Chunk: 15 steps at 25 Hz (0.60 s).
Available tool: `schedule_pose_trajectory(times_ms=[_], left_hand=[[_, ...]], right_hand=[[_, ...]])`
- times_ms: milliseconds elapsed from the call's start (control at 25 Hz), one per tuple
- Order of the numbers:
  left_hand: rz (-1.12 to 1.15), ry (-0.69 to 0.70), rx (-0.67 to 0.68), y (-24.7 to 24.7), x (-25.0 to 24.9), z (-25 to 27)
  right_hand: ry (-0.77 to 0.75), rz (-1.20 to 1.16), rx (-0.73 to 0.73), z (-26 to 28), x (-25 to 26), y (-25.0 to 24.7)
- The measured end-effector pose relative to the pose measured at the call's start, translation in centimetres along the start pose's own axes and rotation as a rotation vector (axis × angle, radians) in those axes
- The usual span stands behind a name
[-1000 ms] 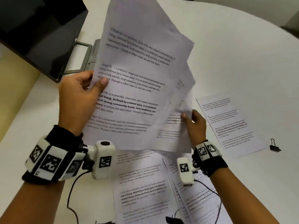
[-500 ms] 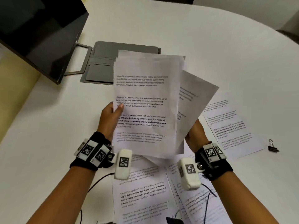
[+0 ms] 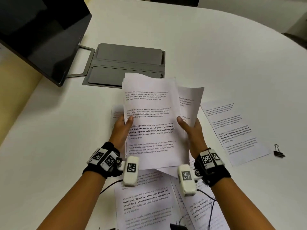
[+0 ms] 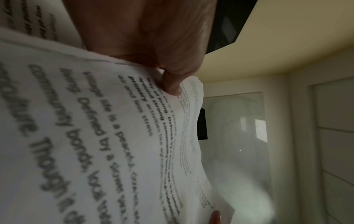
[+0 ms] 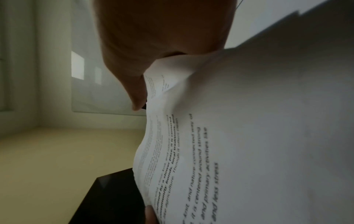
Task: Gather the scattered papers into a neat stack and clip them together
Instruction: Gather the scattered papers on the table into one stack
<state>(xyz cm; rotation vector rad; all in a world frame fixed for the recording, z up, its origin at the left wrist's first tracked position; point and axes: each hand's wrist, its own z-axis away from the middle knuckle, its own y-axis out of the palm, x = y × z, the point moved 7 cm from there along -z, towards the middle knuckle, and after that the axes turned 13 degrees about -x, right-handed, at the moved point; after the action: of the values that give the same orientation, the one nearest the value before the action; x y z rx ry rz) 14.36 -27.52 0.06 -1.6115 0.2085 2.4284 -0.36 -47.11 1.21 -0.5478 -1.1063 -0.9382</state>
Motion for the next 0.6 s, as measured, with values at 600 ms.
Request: schedule_pose_trajectory(times_ms=[600], left_hand=[[0.039,0.504,-0.071,-0.1,-8.9,3.0]], right_hand=[[-0.501,-0.004,-0.037,2.2,8.7,0.6]])
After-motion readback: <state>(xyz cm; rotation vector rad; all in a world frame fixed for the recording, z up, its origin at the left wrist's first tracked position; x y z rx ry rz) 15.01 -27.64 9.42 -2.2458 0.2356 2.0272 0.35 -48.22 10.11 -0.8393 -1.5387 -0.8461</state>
